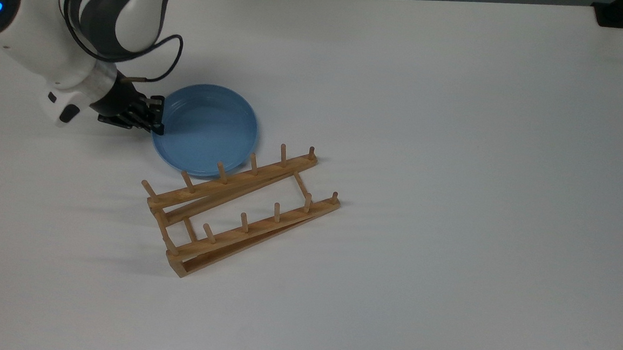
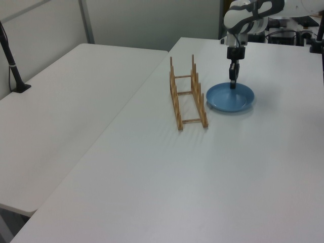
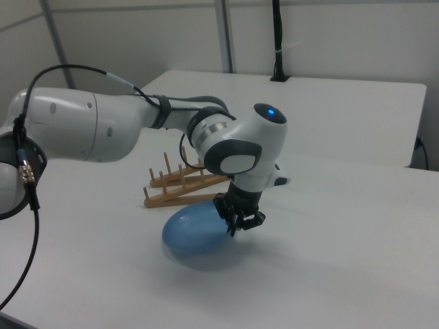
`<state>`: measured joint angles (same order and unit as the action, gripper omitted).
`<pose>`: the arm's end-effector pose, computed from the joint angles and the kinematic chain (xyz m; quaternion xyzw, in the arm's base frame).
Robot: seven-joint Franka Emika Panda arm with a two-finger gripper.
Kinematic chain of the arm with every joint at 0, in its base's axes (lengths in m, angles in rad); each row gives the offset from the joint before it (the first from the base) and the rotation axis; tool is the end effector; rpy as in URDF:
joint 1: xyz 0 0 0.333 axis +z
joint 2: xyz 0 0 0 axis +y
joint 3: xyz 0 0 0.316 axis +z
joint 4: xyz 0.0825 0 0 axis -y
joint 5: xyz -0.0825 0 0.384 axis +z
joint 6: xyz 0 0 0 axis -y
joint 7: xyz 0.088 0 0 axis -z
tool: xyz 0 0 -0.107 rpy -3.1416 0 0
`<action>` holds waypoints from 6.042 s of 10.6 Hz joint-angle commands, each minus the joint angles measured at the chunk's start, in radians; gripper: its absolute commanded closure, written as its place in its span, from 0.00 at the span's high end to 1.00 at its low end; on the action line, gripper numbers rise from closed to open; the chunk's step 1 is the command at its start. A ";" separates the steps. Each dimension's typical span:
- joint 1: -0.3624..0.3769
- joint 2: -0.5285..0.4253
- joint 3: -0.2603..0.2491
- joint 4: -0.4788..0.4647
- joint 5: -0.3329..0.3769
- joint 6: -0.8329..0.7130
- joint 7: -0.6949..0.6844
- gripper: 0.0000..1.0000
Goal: Place plate in plate rack
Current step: 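Grip the plate rim and lift the plate up on edge, then carry the upright plate over the rack and lower it between pegs, then open the gripper and raise it away from the plate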
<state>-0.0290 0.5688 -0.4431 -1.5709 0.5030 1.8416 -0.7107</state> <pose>0.6259 -0.2322 0.3189 -0.9863 -0.0386 0.0316 0.1570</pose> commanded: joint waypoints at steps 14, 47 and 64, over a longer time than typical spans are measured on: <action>0.383 -0.260 -0.178 0.232 -0.564 0.322 -0.003 0.00; 0.532 -0.169 0.014 0.109 -1.123 0.303 0.554 0.00; 0.193 -0.395 0.353 0.068 -0.486 -0.217 0.883 1.00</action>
<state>0.2195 0.2690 -0.1253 -1.4191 -0.0100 1.7459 0.1477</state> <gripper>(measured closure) 0.000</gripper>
